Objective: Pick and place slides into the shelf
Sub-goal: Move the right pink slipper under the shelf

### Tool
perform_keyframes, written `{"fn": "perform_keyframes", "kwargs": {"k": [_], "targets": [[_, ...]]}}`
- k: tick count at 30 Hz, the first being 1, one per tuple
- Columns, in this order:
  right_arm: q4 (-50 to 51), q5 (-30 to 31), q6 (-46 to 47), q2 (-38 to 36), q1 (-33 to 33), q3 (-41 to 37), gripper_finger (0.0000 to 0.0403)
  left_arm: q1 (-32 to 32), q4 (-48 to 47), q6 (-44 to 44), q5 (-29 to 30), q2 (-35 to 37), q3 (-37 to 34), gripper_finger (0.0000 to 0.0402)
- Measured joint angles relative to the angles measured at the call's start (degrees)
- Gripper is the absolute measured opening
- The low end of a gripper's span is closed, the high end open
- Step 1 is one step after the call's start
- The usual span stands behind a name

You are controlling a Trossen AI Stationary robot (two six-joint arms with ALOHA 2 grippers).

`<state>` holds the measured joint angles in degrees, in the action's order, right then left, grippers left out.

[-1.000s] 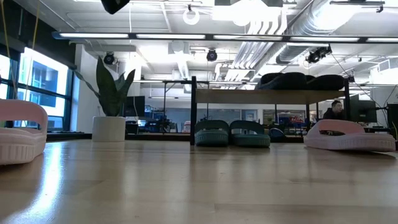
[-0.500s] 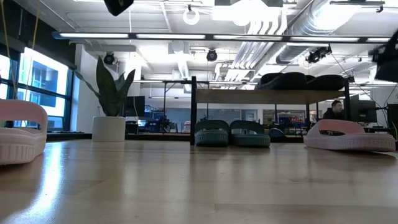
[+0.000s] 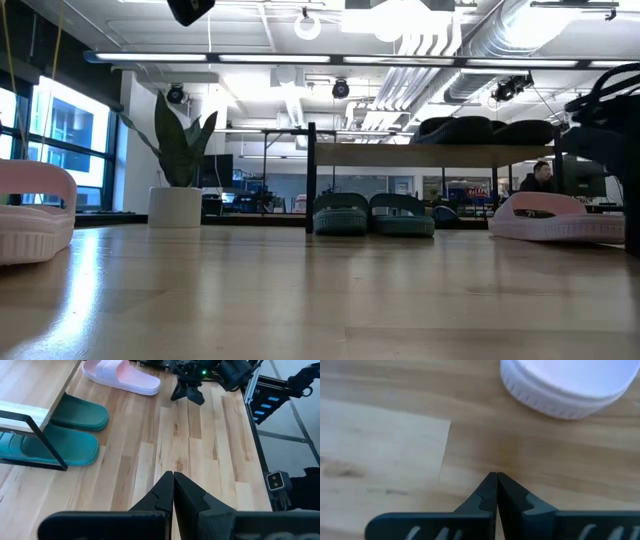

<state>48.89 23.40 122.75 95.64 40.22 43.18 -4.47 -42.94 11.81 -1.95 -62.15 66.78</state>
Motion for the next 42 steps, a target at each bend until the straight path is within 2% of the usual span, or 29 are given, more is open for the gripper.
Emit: {"fn": "perform_keyframes", "kwargs": {"k": [5,10,25,33,42], "targets": [[0.6,0.6,-0.2,0.1,-3.3,-0.1,0.0,0.0,0.0,0.0,0.1,0.0,0.0,0.0001],[2.5,3.9,-0.6,0.5,-6.8,-0.6,0.0,0.0,0.0,0.0,0.1,0.0,0.0,0.0001],[5.7,0.5,-2.2,0.2,-19.2,-0.9,0.0,0.0,0.0,-1.6,0.1,0.0,0.0,0.0001],[7.5,3.4,-2.7,0.3,-24.9,-1.2,0.0,0.0,0.0,-1.7,0.1,0.0,0.0,0.0001],[5.3,6.0,-9.1,0.3,-31.3,-1.1,0.0,0.0,0.0,-1.7,0.1,0.0,0.0,0.0001]]}}
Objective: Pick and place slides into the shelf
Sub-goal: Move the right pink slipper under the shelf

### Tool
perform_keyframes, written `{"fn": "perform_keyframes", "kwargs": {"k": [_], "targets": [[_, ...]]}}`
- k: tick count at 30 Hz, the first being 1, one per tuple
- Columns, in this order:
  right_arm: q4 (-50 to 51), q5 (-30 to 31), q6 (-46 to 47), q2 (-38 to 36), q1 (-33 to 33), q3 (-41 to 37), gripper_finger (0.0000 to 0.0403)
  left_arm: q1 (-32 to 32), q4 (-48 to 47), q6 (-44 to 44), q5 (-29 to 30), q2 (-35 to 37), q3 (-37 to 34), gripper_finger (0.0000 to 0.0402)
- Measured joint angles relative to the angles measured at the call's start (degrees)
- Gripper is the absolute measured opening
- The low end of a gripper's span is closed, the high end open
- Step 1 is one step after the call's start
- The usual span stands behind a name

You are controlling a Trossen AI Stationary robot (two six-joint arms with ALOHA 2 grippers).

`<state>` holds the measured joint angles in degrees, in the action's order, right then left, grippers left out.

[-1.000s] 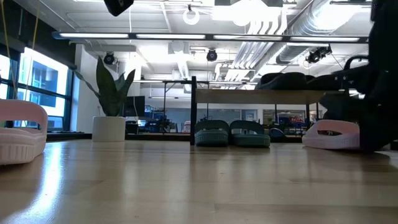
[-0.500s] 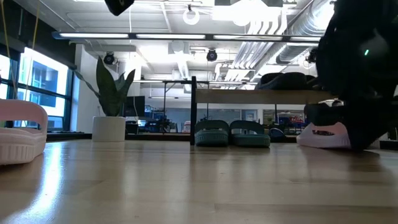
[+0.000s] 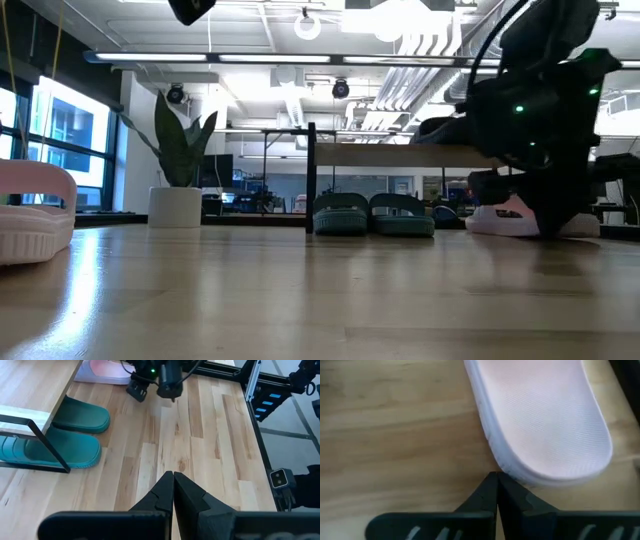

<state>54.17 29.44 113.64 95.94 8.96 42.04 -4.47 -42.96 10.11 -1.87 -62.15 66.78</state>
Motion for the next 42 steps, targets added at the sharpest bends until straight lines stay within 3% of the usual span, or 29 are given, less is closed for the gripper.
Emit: {"fn": "perform_keyframes", "kwargs": {"k": [42], "targets": [[-4.5,1.9,-20.4,-0.1,-17.0,0.2,0.0,0.0,0.0,0.2,0.0,0.0,0.0,0.0001]]}}
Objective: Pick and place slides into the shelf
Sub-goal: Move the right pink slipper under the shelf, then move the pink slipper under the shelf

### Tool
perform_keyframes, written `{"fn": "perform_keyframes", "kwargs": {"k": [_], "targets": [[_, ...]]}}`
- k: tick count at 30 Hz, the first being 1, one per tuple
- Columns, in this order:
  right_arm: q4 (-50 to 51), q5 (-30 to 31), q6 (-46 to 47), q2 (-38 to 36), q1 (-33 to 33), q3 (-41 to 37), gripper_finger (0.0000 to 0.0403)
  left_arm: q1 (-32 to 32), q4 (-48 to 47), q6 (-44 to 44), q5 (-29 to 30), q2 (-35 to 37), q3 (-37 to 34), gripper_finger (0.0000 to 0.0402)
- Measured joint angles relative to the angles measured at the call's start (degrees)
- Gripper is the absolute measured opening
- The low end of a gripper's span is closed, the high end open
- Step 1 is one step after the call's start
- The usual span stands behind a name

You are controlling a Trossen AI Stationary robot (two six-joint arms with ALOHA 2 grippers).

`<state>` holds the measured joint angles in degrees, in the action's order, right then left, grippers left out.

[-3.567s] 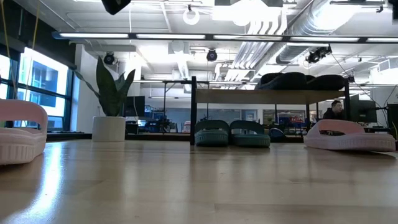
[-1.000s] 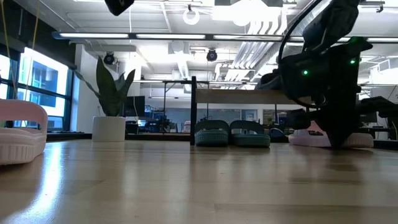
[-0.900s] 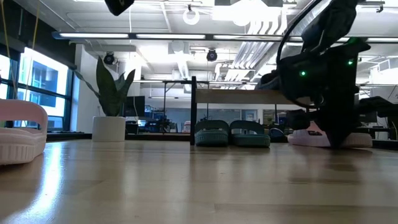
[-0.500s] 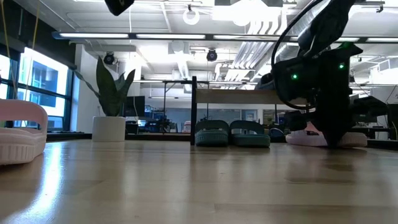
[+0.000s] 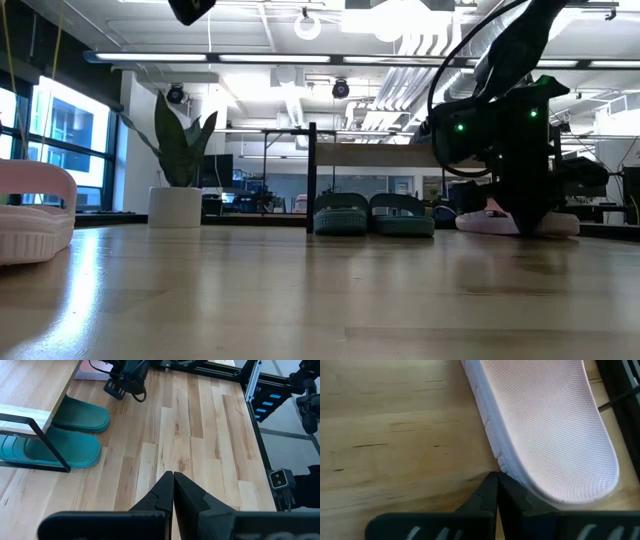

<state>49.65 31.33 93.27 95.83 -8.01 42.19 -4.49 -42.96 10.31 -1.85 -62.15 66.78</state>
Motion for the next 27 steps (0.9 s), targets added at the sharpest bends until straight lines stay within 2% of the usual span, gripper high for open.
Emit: {"fn": "perform_keyframes", "kwargs": {"k": [13,27], "targets": [[-0.7,-1.6,-3.2,0.0,-0.8,0.0,0.0,0.0,0.0,0.0,0.0,0.0,0.0,0.0001],[-0.7,-3.3,-3.4,0.0,3.8,0.1,0.0,0.0,0.0,0.1,0.0,0.0,0.0,0.0001]]}}
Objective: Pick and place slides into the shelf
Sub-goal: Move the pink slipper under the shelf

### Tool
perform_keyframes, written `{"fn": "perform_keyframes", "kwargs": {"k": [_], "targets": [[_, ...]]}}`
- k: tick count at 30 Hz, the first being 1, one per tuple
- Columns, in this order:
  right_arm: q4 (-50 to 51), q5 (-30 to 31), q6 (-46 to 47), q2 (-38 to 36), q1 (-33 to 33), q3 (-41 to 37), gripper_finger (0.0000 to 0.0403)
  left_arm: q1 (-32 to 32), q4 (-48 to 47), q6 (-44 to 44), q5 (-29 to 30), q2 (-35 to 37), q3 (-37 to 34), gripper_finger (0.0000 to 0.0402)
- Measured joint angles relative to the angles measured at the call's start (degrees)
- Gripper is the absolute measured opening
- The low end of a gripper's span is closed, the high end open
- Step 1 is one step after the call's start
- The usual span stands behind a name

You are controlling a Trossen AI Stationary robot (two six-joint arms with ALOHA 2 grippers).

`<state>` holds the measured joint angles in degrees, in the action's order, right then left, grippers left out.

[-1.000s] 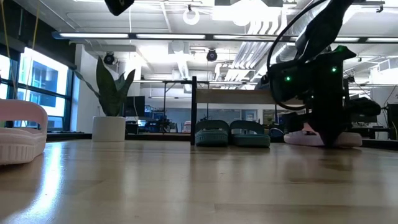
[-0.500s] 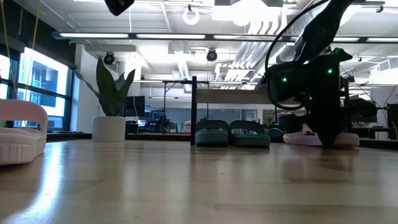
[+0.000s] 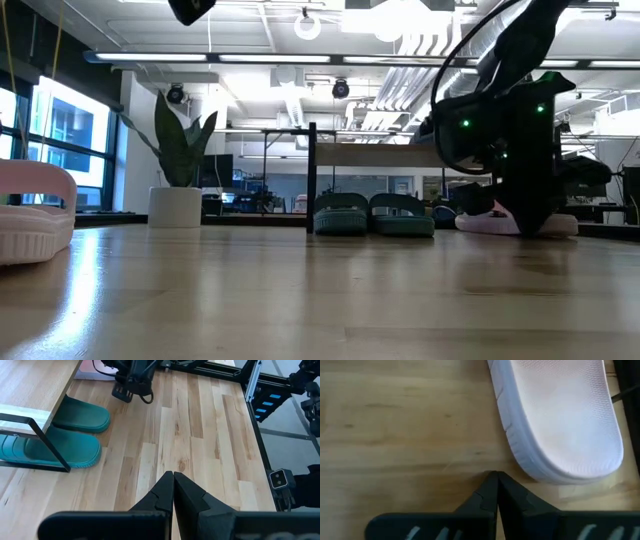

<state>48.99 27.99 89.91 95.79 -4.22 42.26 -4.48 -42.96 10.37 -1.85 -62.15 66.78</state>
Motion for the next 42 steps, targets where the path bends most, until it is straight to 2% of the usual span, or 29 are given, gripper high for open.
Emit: {"fn": "perform_keyframes", "kwargs": {"k": [7,15,18,20,22,29,32,36,40,42], "targets": [[1.3,0.5,-1.6,0.0,5.1,2.7,0.0,0.0,0.0,0.0,-0.5,0.0,0.0,0.0001],[5.5,8.3,-12.2,0.0,13.6,13.2,0.0,0.8,7.1,8.3,-14.1,0.0,0.0,0.0001],[6.8,12.9,-16.0,0.0,16.4,17.2,0.0,3.5,9.2,9.6,-13.5,0.0,0.0,0.0001],[7.5,15.5,-18.1,0.0,17.7,19.5,0.0,6.0,9.8,9.8,-11.3,0.0,0.0,0.0001],[8.6,16.8,-19.5,0.0,18.8,21.3,0.0,9.4,9.6,10.1,-6.2,0.0,0.3,0.0001],[10.5,17.0,-20.4,0.0,22.2,23.7,0.0,24.3,-0.2,12.8,21.9,-2.8,5.9,0.0001],[9.8,15.0,-20.5,-1.5,24.1,23.1,0.0,29.6,-6.5,16.3,29.7,-6.1,9.9,0.0001],[8.6,15.1,-21.5,-5.6,27.5,21.9,0.0,33.6,-18.2,24.1,33.5,-13.4,16.2,0.0],[8.1,15.3,-24.5,-11.4,30.6,20.2,0.0,35.7,-29.3,32.2,31.6,-22.8,22.8,0.0],[8.0,15.0,-25.7,-14.3,32.2,18.8,0.0,36.4,-32.0,35.0,29.4,-27.9,26.1,0.0]]}}
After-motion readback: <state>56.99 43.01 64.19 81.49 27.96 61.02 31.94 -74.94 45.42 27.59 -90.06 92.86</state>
